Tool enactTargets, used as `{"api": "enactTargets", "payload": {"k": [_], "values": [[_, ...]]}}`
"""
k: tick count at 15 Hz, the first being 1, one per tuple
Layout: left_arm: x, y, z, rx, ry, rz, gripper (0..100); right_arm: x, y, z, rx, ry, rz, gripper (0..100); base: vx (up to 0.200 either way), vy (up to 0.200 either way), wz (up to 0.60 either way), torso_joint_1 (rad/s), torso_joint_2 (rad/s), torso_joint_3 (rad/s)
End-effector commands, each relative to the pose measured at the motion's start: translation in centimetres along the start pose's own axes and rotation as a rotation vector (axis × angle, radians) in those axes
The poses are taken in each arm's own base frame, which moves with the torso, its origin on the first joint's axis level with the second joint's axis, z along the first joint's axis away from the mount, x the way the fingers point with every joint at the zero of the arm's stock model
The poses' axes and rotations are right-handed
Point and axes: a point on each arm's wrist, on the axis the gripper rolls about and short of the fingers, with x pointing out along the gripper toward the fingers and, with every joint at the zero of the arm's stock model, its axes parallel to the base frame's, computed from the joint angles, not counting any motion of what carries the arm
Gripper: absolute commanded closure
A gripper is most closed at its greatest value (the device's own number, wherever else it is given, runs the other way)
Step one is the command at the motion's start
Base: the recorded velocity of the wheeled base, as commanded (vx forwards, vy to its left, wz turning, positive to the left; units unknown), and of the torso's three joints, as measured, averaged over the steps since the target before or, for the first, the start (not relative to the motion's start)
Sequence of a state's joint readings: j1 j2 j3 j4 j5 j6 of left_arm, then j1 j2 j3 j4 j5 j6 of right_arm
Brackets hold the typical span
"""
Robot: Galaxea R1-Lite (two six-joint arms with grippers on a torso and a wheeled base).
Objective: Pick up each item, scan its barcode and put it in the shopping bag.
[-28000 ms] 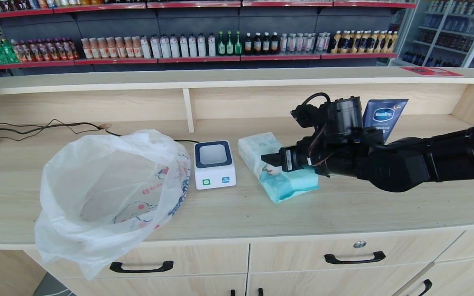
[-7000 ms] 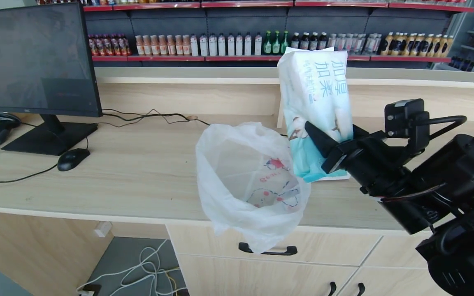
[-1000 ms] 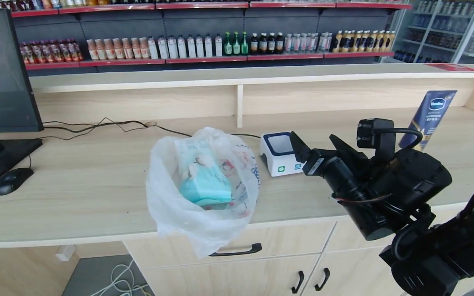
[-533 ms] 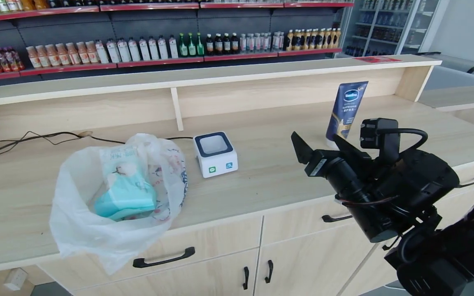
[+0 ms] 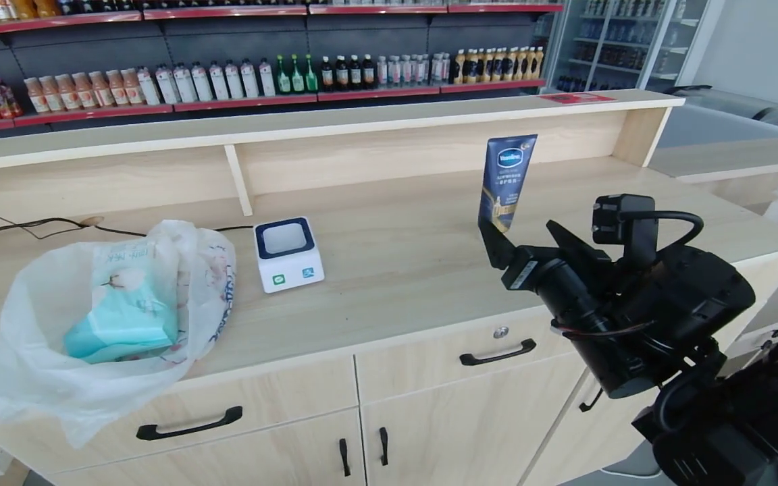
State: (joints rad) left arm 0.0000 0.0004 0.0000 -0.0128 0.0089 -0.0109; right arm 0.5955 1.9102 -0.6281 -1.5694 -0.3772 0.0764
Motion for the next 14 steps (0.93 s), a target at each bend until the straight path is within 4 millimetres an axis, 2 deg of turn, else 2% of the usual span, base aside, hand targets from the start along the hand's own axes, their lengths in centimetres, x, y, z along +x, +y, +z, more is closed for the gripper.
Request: {"api": "enactTargets", "payload": {"k": [1,8,10,14], "values": [[0.01,0.0,0.01,0.0,0.0,0.0,100,0.01,0.0,0.04,0.001,-0.003,0.0,0,0.0,-0.2,0.0,0.007,0.01,0.002],[0.01,0.0,0.01,0.0,0.0,0.0,100,-0.02,-0.02,0.07,0.001,-0.003,-0.002,0,0.0,-0.2,0.0,0.002,0.0,0.002],[0.01,0.0,0.01,-0.001,0.0,0.0,100,-0.03,-0.03,-0.01,0.0,0.0,-0.002,0,0.2,-0.2,0.0,0.002,0.0,0.002],[0.01,0.0,0.01,-0.001,0.0,0.0,100,-0.07,-0.04,0.02,0.0,0.0,-0.002,0,0.2,-0.2,0.6,-0.003,0.0,0.006]]}}
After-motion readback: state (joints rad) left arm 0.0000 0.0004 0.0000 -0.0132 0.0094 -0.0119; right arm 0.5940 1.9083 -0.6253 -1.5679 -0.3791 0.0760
